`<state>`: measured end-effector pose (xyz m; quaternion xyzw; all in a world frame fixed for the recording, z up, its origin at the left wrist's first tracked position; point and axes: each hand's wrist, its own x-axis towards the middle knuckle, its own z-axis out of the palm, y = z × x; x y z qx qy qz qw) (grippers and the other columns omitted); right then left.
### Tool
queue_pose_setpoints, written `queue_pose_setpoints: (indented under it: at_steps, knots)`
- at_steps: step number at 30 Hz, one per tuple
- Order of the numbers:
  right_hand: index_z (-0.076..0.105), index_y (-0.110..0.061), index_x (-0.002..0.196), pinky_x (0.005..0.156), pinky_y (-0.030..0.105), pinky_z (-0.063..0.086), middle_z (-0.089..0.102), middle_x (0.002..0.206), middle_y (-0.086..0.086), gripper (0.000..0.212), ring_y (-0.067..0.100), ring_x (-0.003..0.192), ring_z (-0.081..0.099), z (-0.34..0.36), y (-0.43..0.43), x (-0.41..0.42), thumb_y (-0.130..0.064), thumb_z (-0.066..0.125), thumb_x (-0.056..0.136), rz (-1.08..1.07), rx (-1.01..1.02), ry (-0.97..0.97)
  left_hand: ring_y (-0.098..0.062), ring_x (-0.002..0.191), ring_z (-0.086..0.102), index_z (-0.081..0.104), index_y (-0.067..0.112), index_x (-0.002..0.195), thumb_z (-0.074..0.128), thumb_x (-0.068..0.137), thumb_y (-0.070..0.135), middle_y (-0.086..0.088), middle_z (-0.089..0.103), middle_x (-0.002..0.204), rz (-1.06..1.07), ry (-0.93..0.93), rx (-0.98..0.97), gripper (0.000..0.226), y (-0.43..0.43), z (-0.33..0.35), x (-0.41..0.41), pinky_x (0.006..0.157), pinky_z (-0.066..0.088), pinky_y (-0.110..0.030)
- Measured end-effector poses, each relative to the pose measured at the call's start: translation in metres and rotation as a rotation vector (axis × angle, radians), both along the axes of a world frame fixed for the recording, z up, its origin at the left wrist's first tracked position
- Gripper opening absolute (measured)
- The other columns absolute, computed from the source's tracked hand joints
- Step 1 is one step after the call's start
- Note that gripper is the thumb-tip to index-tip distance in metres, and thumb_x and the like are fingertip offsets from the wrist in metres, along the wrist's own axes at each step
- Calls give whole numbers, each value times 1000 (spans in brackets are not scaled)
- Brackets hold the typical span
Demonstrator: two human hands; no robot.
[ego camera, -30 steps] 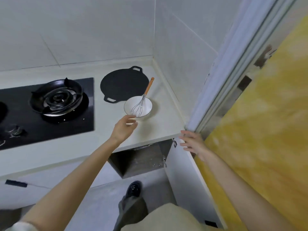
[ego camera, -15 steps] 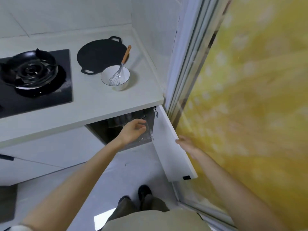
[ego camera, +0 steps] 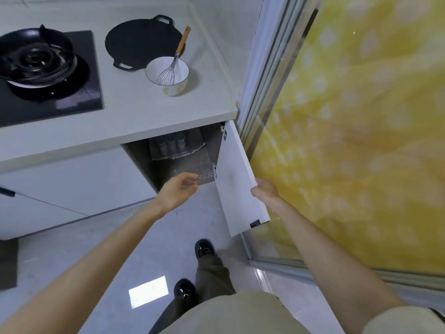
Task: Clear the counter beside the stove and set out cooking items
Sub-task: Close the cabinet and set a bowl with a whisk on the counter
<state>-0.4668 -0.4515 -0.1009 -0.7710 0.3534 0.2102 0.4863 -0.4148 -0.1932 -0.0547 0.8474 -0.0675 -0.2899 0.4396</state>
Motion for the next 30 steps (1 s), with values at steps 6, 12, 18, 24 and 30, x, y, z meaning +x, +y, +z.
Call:
queue_pose_setpoints:
  at_steps: [6, 12, 18, 24, 30]
  knots:
    - [51, 1, 132, 108, 43, 39, 55, 135, 14, 44, 27, 126, 50, 5, 37, 1, -1, 36, 91, -167, 235, 28, -12, 93, 60, 55, 20, 125, 57, 94, 17, 1, 62, 113, 66, -1, 8, 31, 47, -10, -26, 62, 42, -11]
    - [36, 0, 142, 112, 46, 34, 48, 142, 12, 48, 27, 132, 45, 0, 80, 23, -4, 25, 95, -228, 526, 43, -15, 95, 60, 56, 18, 124, 57, 94, 15, 1, 61, 112, 174, 37, 26, 30, 87, -18, -31, 64, 42, -12]
    - [38, -1, 140, 115, 49, 28, 47, 145, 10, 47, 23, 137, 39, -4, 122, 65, -9, 24, 95, -271, 735, 45, -17, 101, 60, 57, 20, 126, 55, 96, 21, -2, 62, 117, 374, 244, -106, 30, 107, -22, -21, 82, 48, -26]
    - [22, 2, 148, 117, 49, 21, 37, 151, 14, 53, 24, 144, 27, 1, 155, 126, -6, 23, 96, -319, 862, 74, -24, 107, 62, 63, 20, 108, 56, 95, 35, -4, 65, 120, 738, 641, -459, 21, 120, -36, 3, 84, 52, -36]
    - [23, 3, 148, 114, 50, 22, 33, 153, 15, 55, 25, 145, 23, -7, 155, 165, -1, 27, 93, -370, 948, 174, -37, 131, 42, 42, 7, 140, 35, 98, 49, -14, 47, 141, 1119, 936, -828, 60, 111, -67, 32, 101, 38, -50]
